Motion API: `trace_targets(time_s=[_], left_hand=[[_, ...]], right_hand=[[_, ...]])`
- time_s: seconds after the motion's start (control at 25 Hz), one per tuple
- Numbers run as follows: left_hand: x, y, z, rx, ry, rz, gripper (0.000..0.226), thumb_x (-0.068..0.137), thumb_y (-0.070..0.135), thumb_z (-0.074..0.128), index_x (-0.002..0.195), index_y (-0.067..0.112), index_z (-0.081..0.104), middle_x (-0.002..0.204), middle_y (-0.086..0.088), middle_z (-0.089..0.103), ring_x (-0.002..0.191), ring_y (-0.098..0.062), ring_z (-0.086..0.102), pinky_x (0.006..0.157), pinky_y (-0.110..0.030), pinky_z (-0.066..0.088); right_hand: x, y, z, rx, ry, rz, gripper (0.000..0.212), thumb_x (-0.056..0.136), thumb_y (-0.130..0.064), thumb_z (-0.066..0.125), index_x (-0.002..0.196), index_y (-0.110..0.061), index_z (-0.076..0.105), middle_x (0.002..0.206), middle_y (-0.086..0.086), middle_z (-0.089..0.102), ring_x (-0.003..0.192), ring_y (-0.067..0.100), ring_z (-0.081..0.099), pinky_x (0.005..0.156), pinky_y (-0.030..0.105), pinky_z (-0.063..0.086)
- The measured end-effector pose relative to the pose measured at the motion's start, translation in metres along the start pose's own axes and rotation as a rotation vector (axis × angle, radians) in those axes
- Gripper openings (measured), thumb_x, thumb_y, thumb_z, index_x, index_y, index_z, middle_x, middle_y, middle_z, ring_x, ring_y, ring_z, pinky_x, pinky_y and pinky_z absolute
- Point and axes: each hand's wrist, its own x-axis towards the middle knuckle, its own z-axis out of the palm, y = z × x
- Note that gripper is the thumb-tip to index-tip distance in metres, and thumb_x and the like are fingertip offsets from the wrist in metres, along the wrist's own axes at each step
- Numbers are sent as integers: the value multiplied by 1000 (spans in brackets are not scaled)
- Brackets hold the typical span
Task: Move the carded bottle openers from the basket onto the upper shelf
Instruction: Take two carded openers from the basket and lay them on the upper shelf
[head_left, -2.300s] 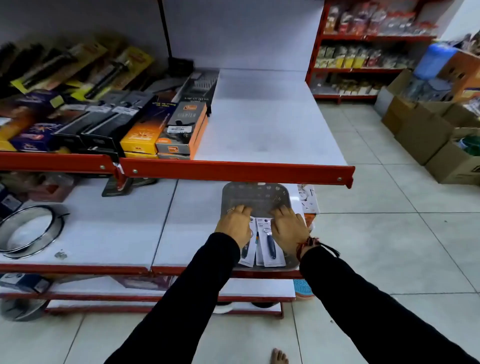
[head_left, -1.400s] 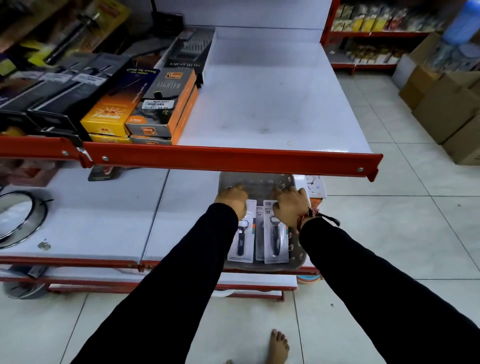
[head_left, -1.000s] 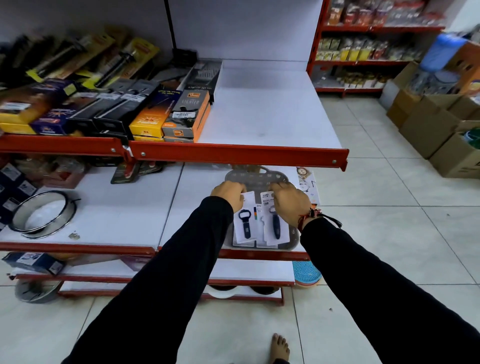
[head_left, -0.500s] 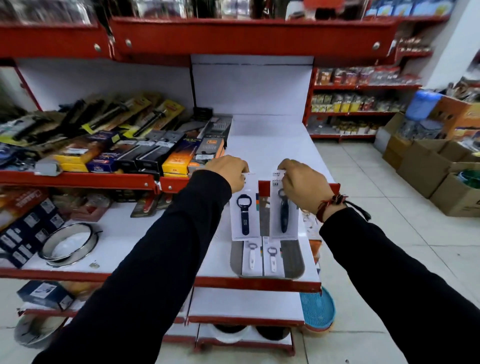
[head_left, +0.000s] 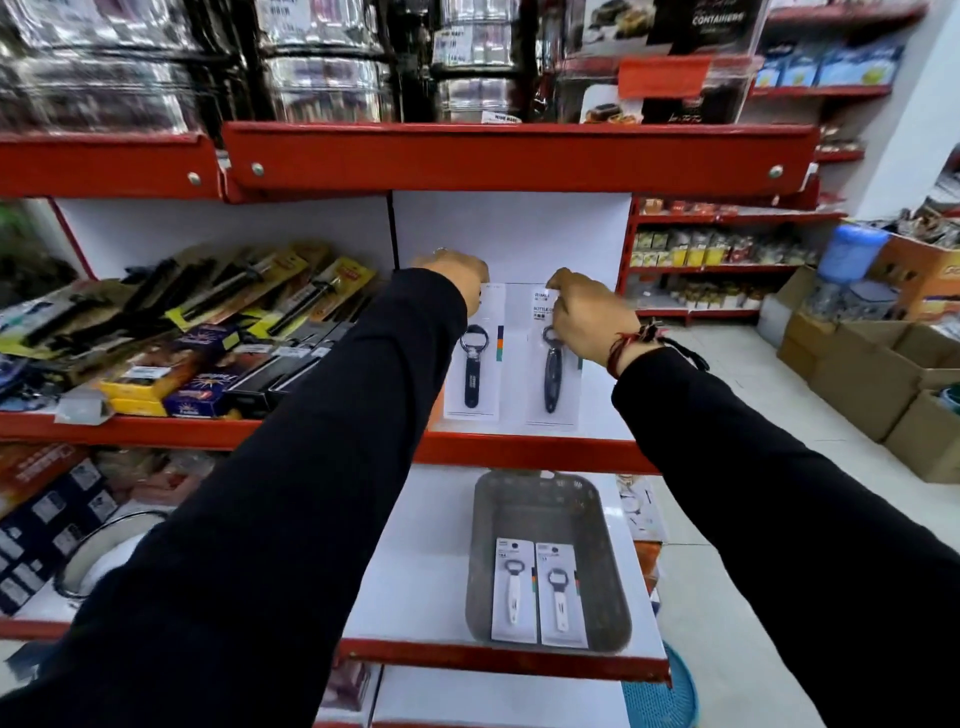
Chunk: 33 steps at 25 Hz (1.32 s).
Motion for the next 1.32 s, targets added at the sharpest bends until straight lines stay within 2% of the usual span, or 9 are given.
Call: trace_targets(time_s=[0.36,0.52,0.64,0.72,0.84,0.96,1.08,1.2,1.32], left_hand=[[53,7,76,-91,-163,8,40,97,10,47,135,13,59,143,-12,51,129,-33,54,104,-43,47],[57,18,106,-148,-155,18,40,98,9,48,136,15,59,143,-11,44,126,-33,55,105,-43,44],[56,30,123,-118,-169,38,47,93,8,48,139,18,52,140,-9,50,129,-29,52,123,-51,13],[52,34,133,-64,-187,26,49,89,14,51,138,16,50,133,-6,57,127,-27,55,122,-57,-8],[42,38,146,-7,-216,27,48,88,23,50,136,16,51,127,-2,63,124,-23,59,119,-59,-16],[28,38,144,3,-170,41,49,92,27,46,140,18,48,136,-3,59,134,-22,49,122,-57,-8],[5,37,132,-119,23,53,45,98,28,42,141,19,49,140,-6,55,133,-25,50,122,-50,18],[-30,32,124,-334,284,108,40,102,32,36,131,18,59,130,-7,60,117,-29,60,101,-45,46],[-68,30,118,-431,404,195,40,101,33,33,120,17,64,115,-7,64,103,-28,62,86,-44,51]], right_hand=[[41,29,75,-7,-234,84,37,86,-14,46,122,-9,52,122,10,58,107,31,57,83,33,45],[43,41,101,-89,-291,81,29,90,-20,47,114,-9,58,126,10,48,99,32,56,88,47,53],[36,45,108,-127,-303,105,33,90,-21,44,120,-15,58,127,10,50,109,31,55,94,46,50],[31,50,111,-147,-301,116,39,90,-22,42,128,-18,52,132,8,51,119,32,51,99,44,42],[21,51,112,-165,-313,120,44,92,-25,39,135,-20,45,138,7,51,123,31,48,100,44,38],[7,50,105,-163,-209,98,42,93,-29,38,134,-20,46,135,9,53,120,32,50,96,45,41],[-11,42,86,-143,-61,43,38,90,-25,41,126,-19,52,126,9,57,112,32,53,91,43,42],[-42,27,63,-153,96,-48,34,87,-23,41,117,-19,56,117,6,61,104,30,56,86,43,44],[-83,8,47,-134,198,-109,29,84,-23,39,106,-20,59,108,2,61,97,25,56,82,41,45]])
